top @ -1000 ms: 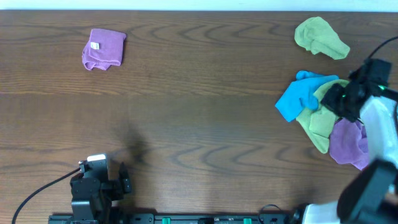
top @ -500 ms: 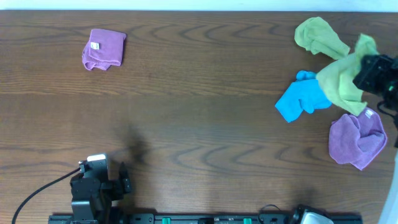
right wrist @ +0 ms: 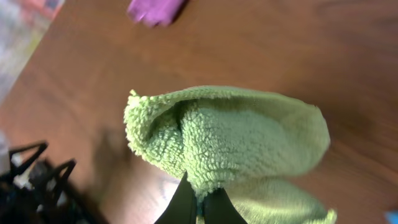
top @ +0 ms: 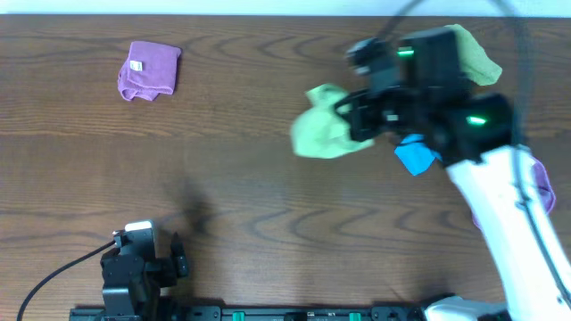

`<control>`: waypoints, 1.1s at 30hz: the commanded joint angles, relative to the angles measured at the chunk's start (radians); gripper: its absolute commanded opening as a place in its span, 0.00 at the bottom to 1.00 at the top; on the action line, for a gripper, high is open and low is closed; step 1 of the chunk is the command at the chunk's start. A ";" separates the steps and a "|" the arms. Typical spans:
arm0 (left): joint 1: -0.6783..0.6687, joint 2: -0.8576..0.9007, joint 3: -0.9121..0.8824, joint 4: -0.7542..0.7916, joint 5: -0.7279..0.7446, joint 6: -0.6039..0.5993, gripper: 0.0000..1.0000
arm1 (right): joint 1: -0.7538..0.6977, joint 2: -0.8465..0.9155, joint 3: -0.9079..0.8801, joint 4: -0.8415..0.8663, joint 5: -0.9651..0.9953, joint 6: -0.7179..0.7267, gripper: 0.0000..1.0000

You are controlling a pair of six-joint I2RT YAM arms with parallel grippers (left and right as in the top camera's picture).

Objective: Fold the cloth
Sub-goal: 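Lift the green cloth with the right gripper and drag it left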

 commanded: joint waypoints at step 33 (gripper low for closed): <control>-0.004 -0.005 -0.004 -0.007 -0.018 0.018 0.95 | -0.140 0.311 -0.254 -0.004 -0.019 -0.079 0.83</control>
